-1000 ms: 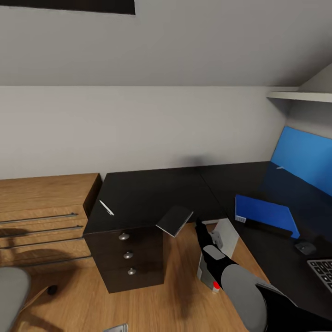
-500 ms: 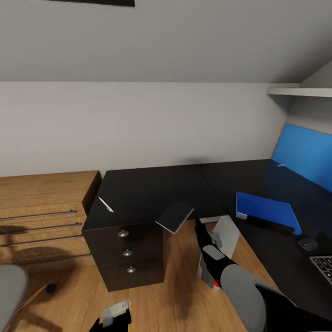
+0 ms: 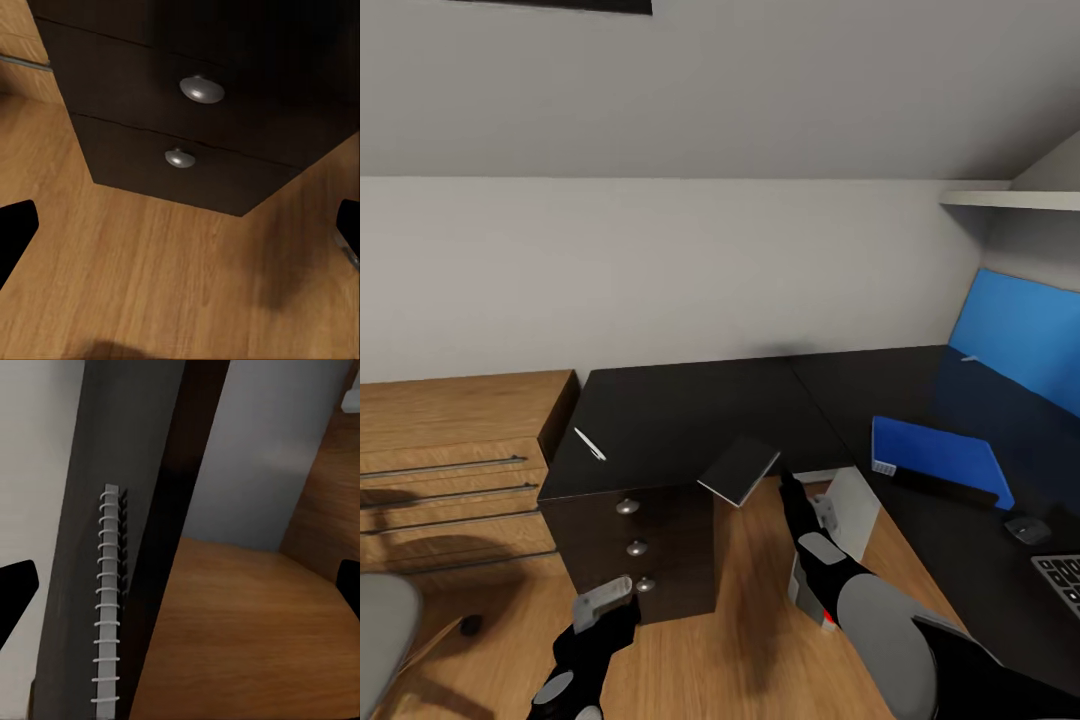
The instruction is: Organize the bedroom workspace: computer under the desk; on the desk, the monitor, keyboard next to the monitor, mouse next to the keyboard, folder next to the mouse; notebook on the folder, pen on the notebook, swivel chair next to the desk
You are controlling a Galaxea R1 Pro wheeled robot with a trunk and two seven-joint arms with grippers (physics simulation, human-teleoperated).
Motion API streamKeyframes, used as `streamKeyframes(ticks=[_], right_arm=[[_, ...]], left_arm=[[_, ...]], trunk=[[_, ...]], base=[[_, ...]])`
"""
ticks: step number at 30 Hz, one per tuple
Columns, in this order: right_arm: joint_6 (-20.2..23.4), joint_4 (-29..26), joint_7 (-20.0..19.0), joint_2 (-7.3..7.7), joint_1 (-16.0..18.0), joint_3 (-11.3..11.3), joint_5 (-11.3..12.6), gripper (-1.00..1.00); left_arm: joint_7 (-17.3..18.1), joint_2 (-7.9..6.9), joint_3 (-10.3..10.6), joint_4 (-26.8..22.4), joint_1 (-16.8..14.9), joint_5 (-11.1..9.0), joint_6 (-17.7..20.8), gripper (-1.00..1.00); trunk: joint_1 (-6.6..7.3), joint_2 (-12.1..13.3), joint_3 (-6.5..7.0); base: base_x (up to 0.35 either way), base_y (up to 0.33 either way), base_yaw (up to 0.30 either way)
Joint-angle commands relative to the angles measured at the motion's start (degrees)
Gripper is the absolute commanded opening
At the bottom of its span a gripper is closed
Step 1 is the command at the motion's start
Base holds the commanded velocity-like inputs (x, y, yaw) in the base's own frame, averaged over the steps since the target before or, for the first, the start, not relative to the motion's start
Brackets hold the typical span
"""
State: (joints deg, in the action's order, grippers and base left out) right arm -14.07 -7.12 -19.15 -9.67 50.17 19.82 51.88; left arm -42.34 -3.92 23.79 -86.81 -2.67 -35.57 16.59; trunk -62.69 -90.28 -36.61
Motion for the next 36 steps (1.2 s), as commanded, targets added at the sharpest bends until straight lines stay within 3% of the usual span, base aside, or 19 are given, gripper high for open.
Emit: streamKeyframes(ticks=[1,36], right_arm=[[-0.1,0.1,-0.5,-0.03,0.0,0.1,0.4,1.00],[0.9,2.1,-2.3,-0.26,-0.7,-0.2,0.3,1.00]], left_arm=[[-0.4,-0.05,0.1,-0.5,-0.1,-0.3,0.2,1.00],[-0.4,-0.21,0.1,-0.2,-0.1,-0.2,0.3,1.00]], trunk=[[0.00,0.0,-0.06],[0.00,0.0,-0.06]], base=[[0.000,0.000,0.000],[-0.043,0.058,0.000]])
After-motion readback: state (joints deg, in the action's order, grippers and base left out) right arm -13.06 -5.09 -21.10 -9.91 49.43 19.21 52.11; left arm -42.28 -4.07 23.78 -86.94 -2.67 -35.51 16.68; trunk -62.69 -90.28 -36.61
